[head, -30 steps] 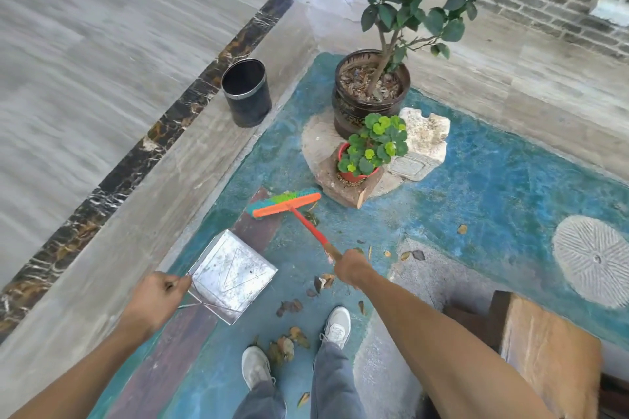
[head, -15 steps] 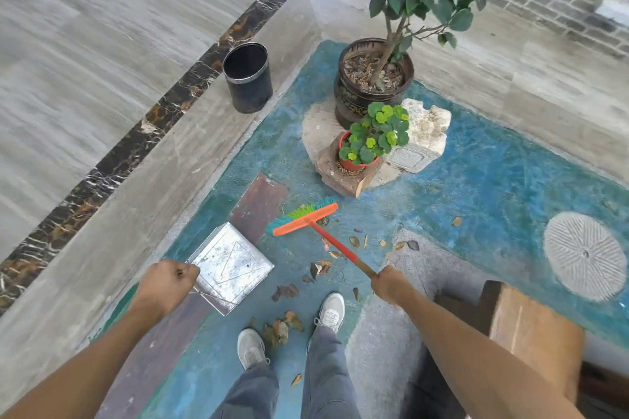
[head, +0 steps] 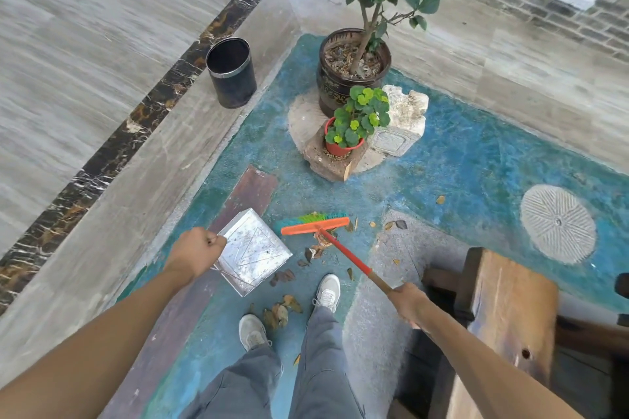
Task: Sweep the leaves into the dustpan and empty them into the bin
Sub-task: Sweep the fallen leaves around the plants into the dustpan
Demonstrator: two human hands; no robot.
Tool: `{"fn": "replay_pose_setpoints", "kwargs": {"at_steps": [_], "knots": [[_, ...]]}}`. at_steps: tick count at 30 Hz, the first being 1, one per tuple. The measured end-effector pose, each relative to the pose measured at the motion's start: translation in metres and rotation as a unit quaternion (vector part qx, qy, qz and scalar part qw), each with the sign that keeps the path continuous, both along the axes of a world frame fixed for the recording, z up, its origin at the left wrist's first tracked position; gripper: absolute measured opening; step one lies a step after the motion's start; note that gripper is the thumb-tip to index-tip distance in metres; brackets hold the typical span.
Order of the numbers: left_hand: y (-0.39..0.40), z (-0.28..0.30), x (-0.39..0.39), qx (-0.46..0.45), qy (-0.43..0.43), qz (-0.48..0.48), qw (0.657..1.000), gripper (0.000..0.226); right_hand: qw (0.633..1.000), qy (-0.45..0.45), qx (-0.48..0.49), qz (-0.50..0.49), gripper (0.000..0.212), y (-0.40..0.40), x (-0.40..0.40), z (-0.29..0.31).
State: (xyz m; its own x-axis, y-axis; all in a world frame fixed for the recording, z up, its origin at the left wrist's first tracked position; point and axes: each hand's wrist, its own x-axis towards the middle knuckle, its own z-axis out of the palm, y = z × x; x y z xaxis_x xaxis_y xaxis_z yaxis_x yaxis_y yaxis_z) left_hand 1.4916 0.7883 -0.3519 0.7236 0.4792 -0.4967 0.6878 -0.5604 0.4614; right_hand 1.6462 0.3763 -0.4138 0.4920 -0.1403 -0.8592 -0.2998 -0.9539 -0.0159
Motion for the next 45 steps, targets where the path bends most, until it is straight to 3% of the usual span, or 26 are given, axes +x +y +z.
{"fn": "replay_pose_setpoints", "kwargs": {"at_steps": [7,12,16,19,23,27,34,38,42,45], "knots": [[-0.015,-0.009,0.005,-0.020,-0.004,-0.004,1.000,0.046,0.998,-0.044,0.029,-0.026,0.038,0.024,0.030,-0.004],[-0.011,-0.016,0.007,-0.019,-0.004,-0.002,1.000,0.045,0.999,-0.029,0.006,0.027,0.034,0.074,0.079,-0.016],[-0.011,-0.018,0.011,-0.017,-0.002,-0.012,1.000,0.043,0.999,-0.028,0.021,0.022,0.049,0.095,0.094,-0.027],[-0.017,-0.021,0.014,-0.019,0.002,-0.021,1.000,0.045,0.998,-0.028,0.049,0.026,0.045,0.089,0.083,-0.034],[-0.021,-0.022,0.014,-0.023,0.000,-0.028,0.999,0.043,0.998,0.003,-0.045,0.047,0.027,0.072,0.062,-0.025],[-0.020,-0.018,0.013,-0.027,-0.007,-0.028,0.999,0.045,0.996,0.004,-0.064,0.055,0.026,0.046,0.030,-0.014],[-0.019,-0.012,-0.006,-0.027,-0.004,-0.039,0.999,0.044,0.999,0.020,0.005,-0.042,0.038,0.011,-0.014,0.009],[-0.015,-0.003,-0.012,-0.031,-0.002,-0.050,0.998,0.047,0.990,0.005,0.072,-0.121,0.019,-0.012,-0.039,0.034],[-0.010,0.010,-0.007,-0.020,-0.003,-0.060,0.998,0.049,0.987,-0.061,0.102,-0.112,0.033,-0.022,-0.046,0.063],[-0.005,0.016,-0.002,-0.024,-0.002,-0.067,0.997,0.049,0.986,-0.096,0.102,-0.095,0.028,-0.017,-0.034,0.092]]}}
